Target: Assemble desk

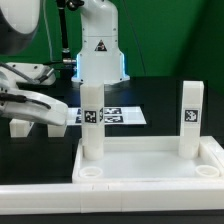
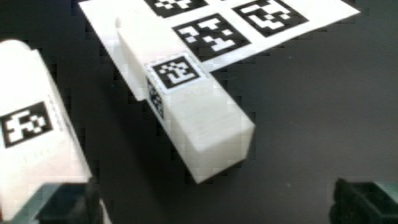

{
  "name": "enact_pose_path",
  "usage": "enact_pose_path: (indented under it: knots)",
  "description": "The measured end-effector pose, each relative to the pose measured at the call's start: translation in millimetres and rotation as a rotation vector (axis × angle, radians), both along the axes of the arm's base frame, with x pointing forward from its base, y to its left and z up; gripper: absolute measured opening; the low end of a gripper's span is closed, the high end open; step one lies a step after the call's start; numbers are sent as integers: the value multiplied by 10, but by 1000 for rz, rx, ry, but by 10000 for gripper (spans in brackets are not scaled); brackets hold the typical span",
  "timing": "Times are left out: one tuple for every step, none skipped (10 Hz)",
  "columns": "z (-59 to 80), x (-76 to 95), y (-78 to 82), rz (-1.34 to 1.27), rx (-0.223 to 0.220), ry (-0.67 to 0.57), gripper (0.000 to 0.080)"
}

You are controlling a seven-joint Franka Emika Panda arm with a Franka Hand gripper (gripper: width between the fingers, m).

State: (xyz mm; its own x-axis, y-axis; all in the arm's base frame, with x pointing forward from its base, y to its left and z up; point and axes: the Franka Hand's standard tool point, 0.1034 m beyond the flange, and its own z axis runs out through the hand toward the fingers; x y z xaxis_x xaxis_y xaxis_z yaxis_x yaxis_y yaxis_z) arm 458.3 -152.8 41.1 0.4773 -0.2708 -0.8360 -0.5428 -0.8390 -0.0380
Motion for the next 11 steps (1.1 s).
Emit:
enact_pose_path:
  knots:
    - [18, 6, 32, 5, -7, -13, 649]
    - [27, 0, 68, 8, -13, -24, 649]
    - [14, -8, 62, 7, -12, -21, 649]
    - [9, -11, 62, 7, -12, -20, 649]
    - [8, -2, 69, 9, -14, -22, 649]
    - [2, 57, 110, 19, -40, -64, 649]
    - [52, 16, 190, 26, -44, -78, 649]
    - [65, -53, 209, 21, -47, -79, 649]
    - [37, -119, 220, 15, -44, -70, 649]
    - [-13, -161, 237, 15, -46, -67, 649]
    - [-70, -205, 253, 15, -46, -59, 649]
